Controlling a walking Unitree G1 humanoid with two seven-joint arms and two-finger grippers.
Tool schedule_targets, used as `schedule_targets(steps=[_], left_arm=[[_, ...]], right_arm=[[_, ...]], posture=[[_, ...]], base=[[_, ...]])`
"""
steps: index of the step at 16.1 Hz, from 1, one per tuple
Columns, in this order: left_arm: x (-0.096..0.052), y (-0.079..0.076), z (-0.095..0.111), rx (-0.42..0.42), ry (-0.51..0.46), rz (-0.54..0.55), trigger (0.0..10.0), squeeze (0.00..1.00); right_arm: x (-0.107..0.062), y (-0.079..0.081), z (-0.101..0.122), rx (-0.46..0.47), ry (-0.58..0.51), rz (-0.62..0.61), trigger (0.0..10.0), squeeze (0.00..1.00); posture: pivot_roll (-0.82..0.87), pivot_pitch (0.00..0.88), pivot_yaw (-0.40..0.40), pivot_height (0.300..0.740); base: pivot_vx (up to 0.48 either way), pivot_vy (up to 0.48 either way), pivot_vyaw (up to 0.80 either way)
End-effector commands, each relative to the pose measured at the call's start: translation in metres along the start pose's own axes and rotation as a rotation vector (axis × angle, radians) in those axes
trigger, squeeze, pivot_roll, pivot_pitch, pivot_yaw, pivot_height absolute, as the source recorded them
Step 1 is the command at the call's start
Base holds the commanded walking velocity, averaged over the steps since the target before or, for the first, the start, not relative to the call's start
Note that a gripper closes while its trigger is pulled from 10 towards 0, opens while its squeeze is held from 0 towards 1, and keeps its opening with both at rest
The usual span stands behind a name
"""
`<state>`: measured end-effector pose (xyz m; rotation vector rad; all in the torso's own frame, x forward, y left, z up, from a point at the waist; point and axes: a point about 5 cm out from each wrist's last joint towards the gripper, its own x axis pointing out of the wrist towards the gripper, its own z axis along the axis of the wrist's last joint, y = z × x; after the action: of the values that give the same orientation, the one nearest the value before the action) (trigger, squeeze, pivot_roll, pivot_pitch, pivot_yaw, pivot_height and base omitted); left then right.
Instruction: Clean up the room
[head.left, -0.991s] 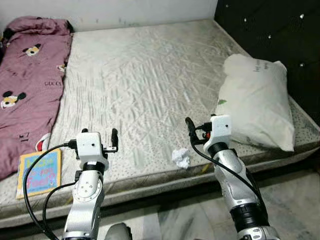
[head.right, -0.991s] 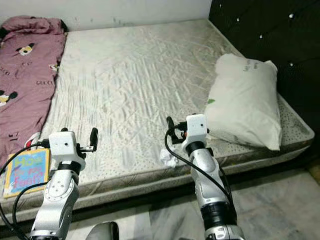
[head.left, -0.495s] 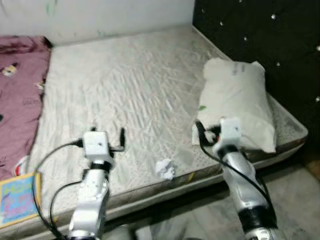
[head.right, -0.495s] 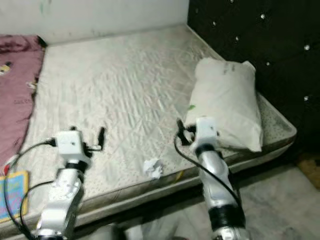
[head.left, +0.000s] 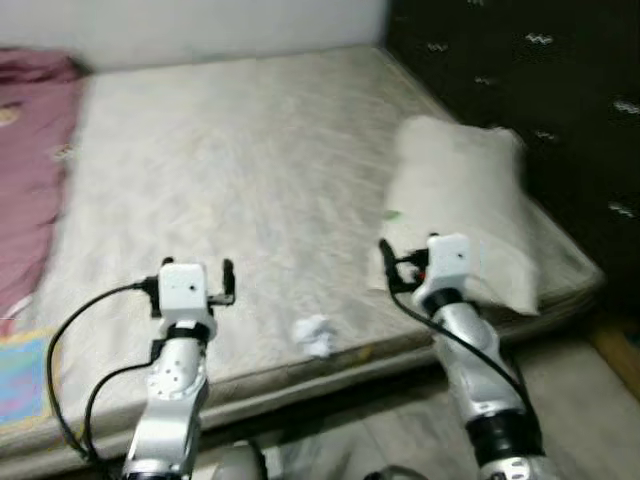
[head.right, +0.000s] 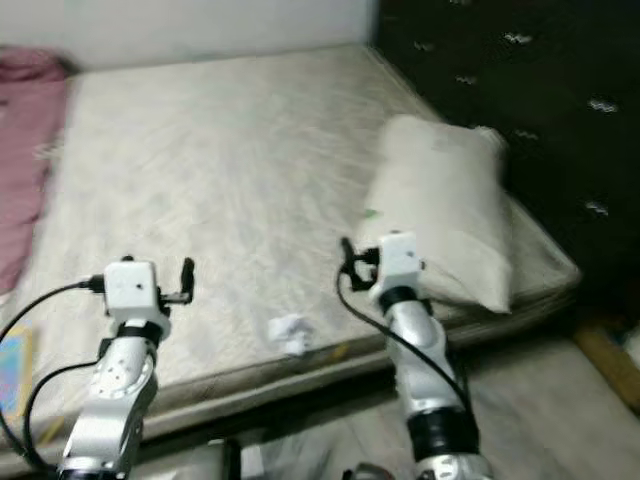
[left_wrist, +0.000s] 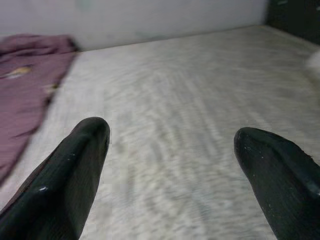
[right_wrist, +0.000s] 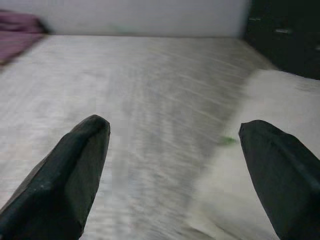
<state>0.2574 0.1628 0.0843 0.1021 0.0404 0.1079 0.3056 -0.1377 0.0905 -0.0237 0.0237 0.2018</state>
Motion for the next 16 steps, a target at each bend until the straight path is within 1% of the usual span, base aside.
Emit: schedule_targets(steps=[1, 2, 3, 5, 7, 8, 9, 10, 12, 14, 15, 16], left_arm=[[-0.002, 0.002, 0.001, -0.012, -0.005, 0.000, 10.0, 0.00], [-0.002, 0.003, 0.000, -0.010, -0.002, 0.004, 10.0, 0.00], [-0.002, 0.001, 0.000, -0.039, -0.001, -0.009, 10.0, 0.00], [-0.001, 0.002, 0.000, -0.030, 0.005, -0.004, 10.0, 0.00], [0.000, -0.001, 0.002, -0.067, -0.020, -0.023, 10.0, 0.00], [-0.001, -0.001, 0.001, -0.057, 0.010, -0.012, 10.0, 0.00], [-0.003, -0.001, 0.002, -0.061, 0.016, -0.039, 10.0, 0.00], [-0.005, -0.001, 0.001, -0.055, 0.019, -0.065, 10.0, 0.00], [-0.009, 0.000, -0.001, 0.008, 0.034, -0.078, 10.0, 0.00], [-0.008, -0.001, -0.001, 0.034, 0.042, -0.083, 10.0, 0.00], [-0.008, -0.001, -0.002, 0.061, 0.043, -0.087, 10.0, 0.00], [-0.010, -0.005, -0.002, 0.067, 0.035, -0.124, 10.0, 0.00]], right_arm=[[0.001, 0.002, 0.002, -0.003, -0.005, 0.009, 10.0, 0.00], [0.001, 0.002, 0.002, -0.004, -0.004, 0.009, 10.0, 0.00], [0.001, 0.002, 0.001, -0.003, -0.003, 0.009, 10.0, 0.00], [0.002, 0.002, 0.001, -0.003, -0.001, 0.009, 10.0, 0.00], [0.003, 0.002, 0.001, -0.005, 0.003, 0.010, 10.0, 0.00], [0.004, 0.003, 0.001, -0.003, 0.004, 0.010, 10.0, 0.00], [0.005, 0.003, 0.001, -0.015, 0.008, 0.012, 10.0, 0.00], [0.005, 0.004, 0.000, -0.015, 0.009, 0.013, 10.0, 0.00], [0.005, 0.003, 0.000, -0.006, 0.011, 0.006, 10.0, 0.00], [0.005, 0.000, 0.001, 0.014, 0.004, -0.014, 10.0, 0.00], [0.005, -0.002, 0.001, 0.022, -0.003, -0.029, 10.0, 0.00], [0.004, -0.004, 0.003, 0.027, -0.016, -0.051, 10.0, 0.00]], posture=[[-0.03, 0.091, -0.017, 0.740], [-0.03, 0.090, -0.016, 0.740], [-0.03, 0.090, -0.015, 0.740], [-0.03, 0.089, -0.015, 0.740], [-0.03, 0.089, -0.017, 0.740], [-0.02, 0.091, -0.019, 0.740], [-0.02, 0.092, -0.021, 0.740], [-0.01, 0.094, -0.022, 0.740], [0.00, 0.102, -0.033, 0.740], [0.01, 0.104, -0.036, 0.740], [0.01, 0.102, -0.030, 0.740], [0.00, 0.098, -0.025, 0.740]], base=[[0.000, 0.000, 0.80], [0.000, 0.000, 0.80], [0.000, 0.000, 0.80], [0.000, 0.000, 0.80], [0.000, 0.000, 0.80], [0.000, 0.000, 0.80], [0.000, 0.000, 0.80], [0.000, 0.000, 0.80], [0.000, 0.000, 0.65], [0.000, 0.000, 0.00], [0.000, 0.000, 0.00], [0.000, 0.000, 0.00]])
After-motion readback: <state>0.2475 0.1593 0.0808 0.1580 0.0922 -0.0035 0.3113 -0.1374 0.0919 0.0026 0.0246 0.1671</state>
